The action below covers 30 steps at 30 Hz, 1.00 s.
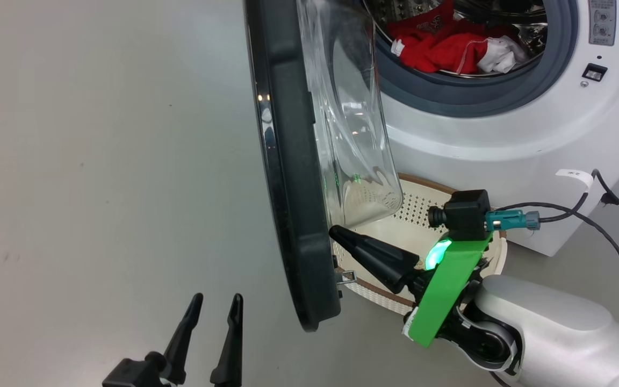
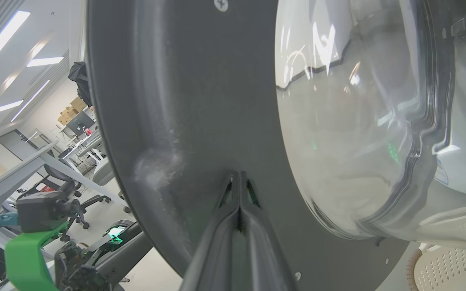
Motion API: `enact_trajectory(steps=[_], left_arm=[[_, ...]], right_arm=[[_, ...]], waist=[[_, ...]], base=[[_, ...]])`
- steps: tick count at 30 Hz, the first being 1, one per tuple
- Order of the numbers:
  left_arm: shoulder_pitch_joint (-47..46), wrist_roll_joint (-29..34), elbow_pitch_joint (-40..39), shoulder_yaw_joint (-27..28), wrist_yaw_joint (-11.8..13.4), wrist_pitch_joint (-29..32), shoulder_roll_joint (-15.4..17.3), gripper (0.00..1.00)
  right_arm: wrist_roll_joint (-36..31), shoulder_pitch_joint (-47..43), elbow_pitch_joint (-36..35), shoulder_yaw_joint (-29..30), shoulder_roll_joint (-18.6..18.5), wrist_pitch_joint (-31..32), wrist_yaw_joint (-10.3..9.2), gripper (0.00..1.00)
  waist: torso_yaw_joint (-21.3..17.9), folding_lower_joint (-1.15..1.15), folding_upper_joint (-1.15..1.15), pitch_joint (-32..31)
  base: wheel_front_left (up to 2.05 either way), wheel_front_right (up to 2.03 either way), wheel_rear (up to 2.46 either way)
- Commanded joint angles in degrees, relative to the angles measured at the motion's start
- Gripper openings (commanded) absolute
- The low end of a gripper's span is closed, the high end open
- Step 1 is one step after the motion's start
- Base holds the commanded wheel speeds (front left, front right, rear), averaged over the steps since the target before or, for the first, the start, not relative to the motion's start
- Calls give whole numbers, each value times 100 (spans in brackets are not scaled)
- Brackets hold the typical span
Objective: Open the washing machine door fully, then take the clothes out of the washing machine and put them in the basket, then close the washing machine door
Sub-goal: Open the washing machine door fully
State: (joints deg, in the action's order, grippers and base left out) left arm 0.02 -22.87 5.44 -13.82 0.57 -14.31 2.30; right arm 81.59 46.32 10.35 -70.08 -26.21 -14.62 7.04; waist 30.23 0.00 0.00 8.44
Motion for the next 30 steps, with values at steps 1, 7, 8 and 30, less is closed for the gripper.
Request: enact_trajectory(steps=[1,7,8,30], left_arm=[[-49,-25,-170,211,43,-69,57,100],[-36,-24,-227,244,74,-69,57,100],[-36,-24,-234,246,80,-69,57,100],[-304,258,164,371,-286,-69,57,100]], right_arm=[[-19,41,-111,-7,119,-38,45,0],[10,121,-98,-72,185,-38,45,0],[12,125,-101,-79,186,-38,45,0],[-297,-861,183,714,-141,-38,45,100]], waist=[[5,0,0,1],[16,0,0,12],[16,0,0,11],[-368,0,0,-141]], base=[[0,0,0],[0,0,0],[0,0,0],[0,0,0]])
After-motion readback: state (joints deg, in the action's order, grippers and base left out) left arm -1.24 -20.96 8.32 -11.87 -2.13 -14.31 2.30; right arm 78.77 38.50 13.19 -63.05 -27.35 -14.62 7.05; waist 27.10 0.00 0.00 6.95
